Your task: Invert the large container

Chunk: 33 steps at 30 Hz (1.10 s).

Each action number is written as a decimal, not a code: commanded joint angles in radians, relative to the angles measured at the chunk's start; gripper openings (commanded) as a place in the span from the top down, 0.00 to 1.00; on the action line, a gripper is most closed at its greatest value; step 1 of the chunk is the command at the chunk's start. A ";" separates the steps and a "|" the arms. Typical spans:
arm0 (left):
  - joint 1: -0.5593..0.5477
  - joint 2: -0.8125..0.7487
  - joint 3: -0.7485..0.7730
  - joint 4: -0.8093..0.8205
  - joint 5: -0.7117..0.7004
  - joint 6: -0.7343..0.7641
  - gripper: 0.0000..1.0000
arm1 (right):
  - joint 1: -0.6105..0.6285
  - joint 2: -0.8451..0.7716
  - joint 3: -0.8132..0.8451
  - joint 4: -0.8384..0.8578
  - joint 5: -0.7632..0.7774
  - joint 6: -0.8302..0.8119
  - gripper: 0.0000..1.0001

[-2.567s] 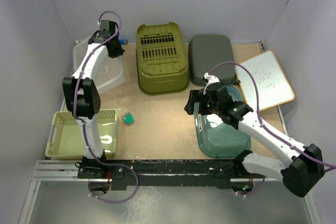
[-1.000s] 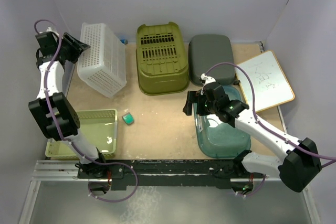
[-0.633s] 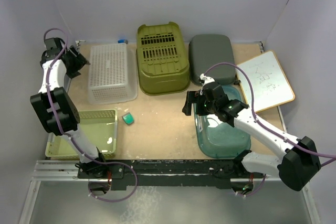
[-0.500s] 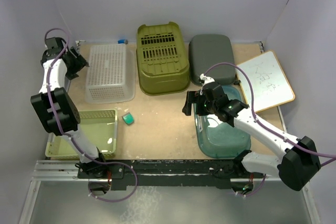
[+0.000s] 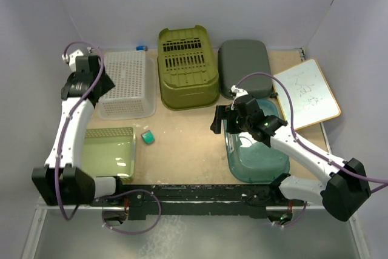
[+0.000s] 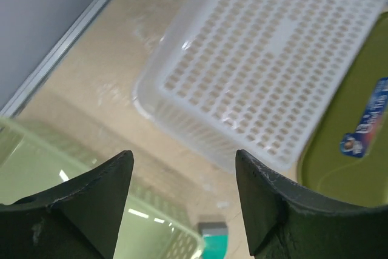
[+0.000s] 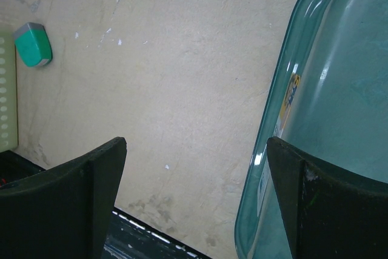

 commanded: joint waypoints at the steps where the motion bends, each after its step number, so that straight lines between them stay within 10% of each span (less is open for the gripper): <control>1: 0.013 -0.141 -0.211 -0.033 -0.116 -0.151 0.35 | -0.003 -0.008 -0.003 0.038 -0.018 -0.015 0.00; 18: 0.018 -0.094 -0.536 0.058 -0.087 -0.455 0.47 | -0.002 0.027 0.013 0.032 -0.027 -0.036 0.00; 33: 0.016 -0.267 -0.439 -0.096 -0.108 -0.491 1.00 | -0.002 0.061 0.026 0.055 -0.043 -0.045 0.00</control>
